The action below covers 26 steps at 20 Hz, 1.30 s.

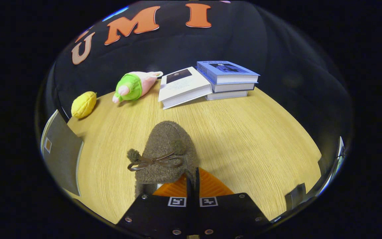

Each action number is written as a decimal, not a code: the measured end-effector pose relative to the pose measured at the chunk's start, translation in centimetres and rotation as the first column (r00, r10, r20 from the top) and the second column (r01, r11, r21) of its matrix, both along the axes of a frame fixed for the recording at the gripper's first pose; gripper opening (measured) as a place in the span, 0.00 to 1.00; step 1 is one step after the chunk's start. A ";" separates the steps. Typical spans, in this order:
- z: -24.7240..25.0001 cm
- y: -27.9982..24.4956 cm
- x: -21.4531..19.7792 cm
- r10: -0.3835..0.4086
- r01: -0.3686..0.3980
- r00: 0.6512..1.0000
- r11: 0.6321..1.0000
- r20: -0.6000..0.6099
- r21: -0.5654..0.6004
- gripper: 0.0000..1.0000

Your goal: Open the storage box then place both shoes into the box .Put the left shoe in first, then the right shoe, with the right side of both shoes facing outward in a uniform manner.

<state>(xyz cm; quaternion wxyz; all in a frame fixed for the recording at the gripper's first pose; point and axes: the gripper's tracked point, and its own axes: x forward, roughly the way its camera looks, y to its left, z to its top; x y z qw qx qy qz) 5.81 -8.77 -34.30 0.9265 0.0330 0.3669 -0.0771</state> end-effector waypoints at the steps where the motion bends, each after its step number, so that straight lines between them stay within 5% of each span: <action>1: 0.9 0.6 0.0 0.006 -0.006 1.000 1.000 0.015 0.009 0.00; 7: 6.9 5.1 0.8 0.034 -0.038 0.993 0.999 0.111 0.032 0.00; 16: 15.6 19.7 1.0 0.125 -0.151 0.971 0.981 0.203 0.120 0.00; 26: 17.9 32.8 -0.2 0.193 -0.231 0.961 0.954 0.198 0.191 0.00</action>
